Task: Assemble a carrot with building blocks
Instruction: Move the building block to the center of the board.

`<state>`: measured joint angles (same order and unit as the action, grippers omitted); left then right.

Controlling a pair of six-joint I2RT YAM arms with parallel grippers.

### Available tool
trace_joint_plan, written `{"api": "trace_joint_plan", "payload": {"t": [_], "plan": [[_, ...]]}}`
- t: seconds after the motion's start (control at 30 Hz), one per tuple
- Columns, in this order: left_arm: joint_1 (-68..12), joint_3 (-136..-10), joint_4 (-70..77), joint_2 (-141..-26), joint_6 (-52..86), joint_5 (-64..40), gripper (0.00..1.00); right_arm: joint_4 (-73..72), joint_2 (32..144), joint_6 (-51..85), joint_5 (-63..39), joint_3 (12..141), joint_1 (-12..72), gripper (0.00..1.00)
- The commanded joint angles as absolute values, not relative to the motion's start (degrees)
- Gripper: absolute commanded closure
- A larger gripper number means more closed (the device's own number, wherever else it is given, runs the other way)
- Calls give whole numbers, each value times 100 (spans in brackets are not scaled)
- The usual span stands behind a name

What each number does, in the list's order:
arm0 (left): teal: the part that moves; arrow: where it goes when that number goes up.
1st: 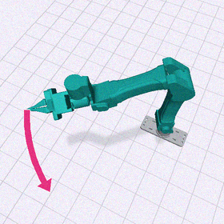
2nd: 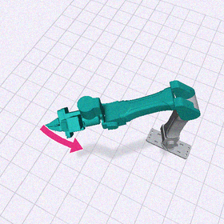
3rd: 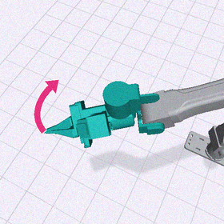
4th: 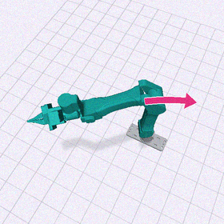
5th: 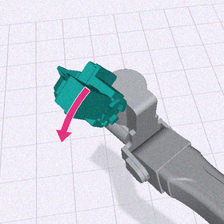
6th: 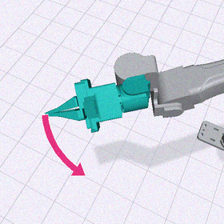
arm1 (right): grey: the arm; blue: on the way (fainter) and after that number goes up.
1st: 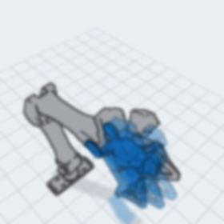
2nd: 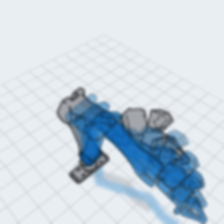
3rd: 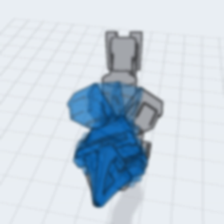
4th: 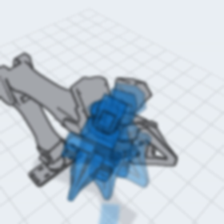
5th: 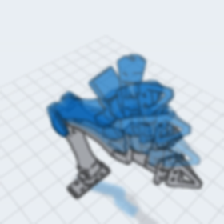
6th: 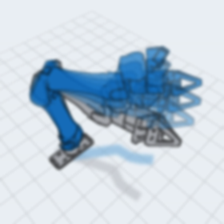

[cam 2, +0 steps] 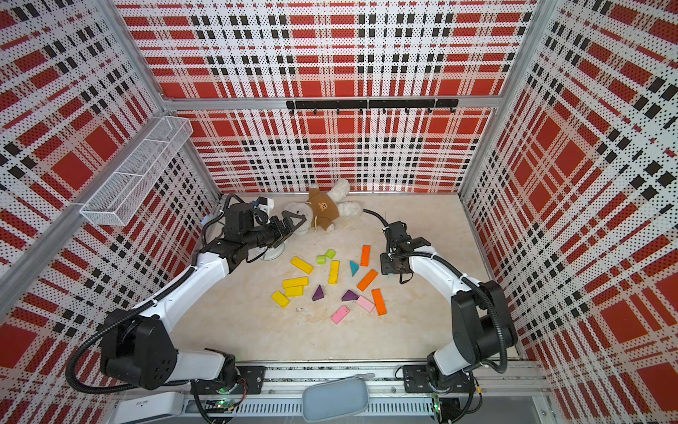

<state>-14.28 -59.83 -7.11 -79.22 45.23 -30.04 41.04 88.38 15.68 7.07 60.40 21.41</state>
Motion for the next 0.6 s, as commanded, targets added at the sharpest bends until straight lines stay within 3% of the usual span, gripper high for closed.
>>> {"api": "trace_joint_plan", "payload": {"t": [0.0, 0.57], "plan": [[-1442, -5951, -631, -7904, 4623, -3122, 1, 4167, 8933, 1417, 817, 6042, 2158, 37], [-1353, -5971, -527, -7998, 4632, -3386, 1, 4048, 10011, 1332, 1319, 6408, 2294, 34]]}}
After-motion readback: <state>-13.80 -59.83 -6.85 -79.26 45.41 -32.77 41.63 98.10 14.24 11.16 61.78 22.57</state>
